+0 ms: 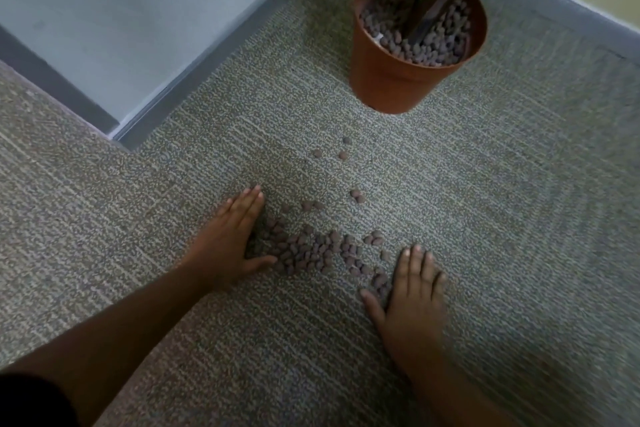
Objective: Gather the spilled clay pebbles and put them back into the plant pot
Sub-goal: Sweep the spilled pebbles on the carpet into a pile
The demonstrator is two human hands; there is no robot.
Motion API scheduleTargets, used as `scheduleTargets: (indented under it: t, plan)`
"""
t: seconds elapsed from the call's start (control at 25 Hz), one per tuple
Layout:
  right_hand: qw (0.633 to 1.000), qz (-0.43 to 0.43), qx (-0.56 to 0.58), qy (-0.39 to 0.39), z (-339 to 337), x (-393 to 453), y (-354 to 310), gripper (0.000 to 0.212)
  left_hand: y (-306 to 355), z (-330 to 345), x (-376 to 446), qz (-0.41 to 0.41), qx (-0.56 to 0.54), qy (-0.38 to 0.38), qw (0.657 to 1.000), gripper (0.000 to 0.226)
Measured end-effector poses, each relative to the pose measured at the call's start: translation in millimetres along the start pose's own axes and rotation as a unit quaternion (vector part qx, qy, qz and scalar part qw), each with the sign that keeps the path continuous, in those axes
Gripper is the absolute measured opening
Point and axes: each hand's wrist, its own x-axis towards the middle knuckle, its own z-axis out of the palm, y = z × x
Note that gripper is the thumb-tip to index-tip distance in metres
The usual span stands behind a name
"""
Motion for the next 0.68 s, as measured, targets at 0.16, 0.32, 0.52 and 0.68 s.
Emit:
scheduleTargets:
  t: [0.16, 0.32, 0.52, 0.68]
  plan:
    - [0.997, -0.076, 0.009, -0.003, -13, 41, -22, 0.098, 0, -1, 7, 0.016, -0.017, 0.011, 1.000, 0.113]
    - [0.968, -0.233, 0.093, -0.034, -27, 79, -33, 0.096, -10, -11, 10, 0.075, 0.013, -0.010, 0.997, 0.098]
    - [0.958, -0.145, 0.243, 0.043, -54, 153, -40, 0.088, -27, -16, 19, 0.134, 0.037, -0.013, 0.990, 0.087]
    - [0.978, -0.167, 0.125, 0.015, -58, 195, -69, 0.086, -25, -18, 18, 0.137, 0.025, -0.019, 0.990, 0.084]
